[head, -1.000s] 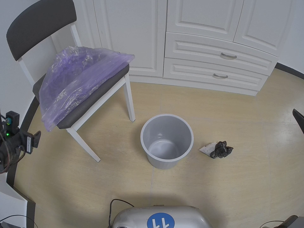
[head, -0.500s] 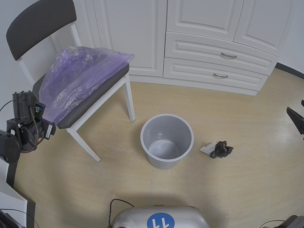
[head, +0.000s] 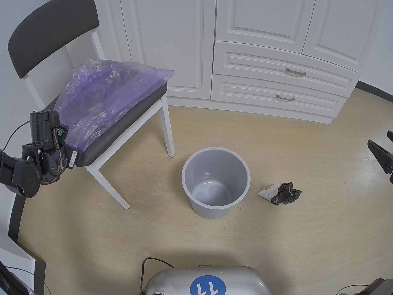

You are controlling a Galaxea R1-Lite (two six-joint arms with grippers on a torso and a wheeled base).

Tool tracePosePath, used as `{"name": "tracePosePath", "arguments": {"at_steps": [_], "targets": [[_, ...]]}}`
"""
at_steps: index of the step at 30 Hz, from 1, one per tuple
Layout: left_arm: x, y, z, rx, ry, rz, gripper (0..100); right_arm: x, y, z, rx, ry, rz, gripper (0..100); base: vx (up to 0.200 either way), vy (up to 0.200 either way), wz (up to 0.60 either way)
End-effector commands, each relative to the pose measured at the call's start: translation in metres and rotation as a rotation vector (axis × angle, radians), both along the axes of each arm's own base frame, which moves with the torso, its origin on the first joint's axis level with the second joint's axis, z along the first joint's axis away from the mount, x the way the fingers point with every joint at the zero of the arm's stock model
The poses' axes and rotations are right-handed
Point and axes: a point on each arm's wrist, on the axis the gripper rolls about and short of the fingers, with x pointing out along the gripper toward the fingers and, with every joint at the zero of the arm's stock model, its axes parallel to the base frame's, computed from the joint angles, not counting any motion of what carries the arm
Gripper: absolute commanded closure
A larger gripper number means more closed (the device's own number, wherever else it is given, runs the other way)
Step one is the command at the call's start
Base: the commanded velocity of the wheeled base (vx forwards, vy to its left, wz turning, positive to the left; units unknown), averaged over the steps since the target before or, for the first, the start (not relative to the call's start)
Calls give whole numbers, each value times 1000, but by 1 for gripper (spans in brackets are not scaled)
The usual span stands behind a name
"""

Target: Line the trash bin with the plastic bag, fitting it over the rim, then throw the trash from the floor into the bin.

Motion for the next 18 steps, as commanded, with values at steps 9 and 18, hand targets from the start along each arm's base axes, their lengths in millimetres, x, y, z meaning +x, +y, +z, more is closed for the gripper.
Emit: {"name": "tracePosePath", "arguments": {"at_steps": [9, 18], "targets": [[19, 6, 0, 17, -33, 42, 0, 4, 0, -2, -1, 16, -1, 0, 0, 0, 0], [2, 8, 27, 21, -114, 45, 0, 3, 0, -2, -1, 12, -1, 0, 0, 0, 0]]}}
